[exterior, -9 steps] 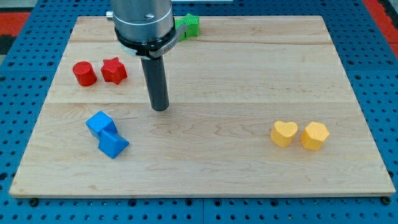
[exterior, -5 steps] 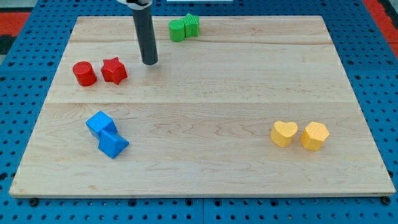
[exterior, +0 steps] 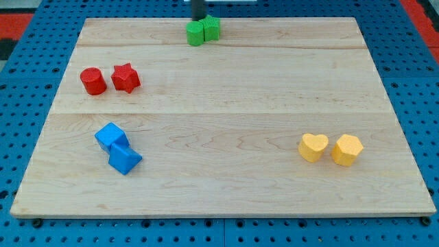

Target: Separate the green blocks

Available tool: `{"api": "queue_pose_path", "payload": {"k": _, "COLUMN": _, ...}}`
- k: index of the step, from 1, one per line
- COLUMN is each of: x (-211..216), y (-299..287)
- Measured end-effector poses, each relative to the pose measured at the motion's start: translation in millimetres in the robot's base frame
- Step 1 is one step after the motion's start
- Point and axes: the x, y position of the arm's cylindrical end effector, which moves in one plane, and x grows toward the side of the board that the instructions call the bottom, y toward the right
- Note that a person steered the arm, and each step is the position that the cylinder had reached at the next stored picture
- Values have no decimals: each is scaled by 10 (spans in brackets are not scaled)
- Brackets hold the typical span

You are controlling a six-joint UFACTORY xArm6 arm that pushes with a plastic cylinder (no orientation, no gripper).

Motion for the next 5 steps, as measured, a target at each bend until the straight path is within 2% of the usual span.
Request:
{"api": "queue_pose_path", "payload": {"k": 2, "x": 16, "y": -93}}
{"api": "queue_pose_path", "payload": {"k": 3, "x": 173, "y": -54}}
{"api": "queue_pose_path", "payload": {"k": 5, "x": 293, "y": 371}}
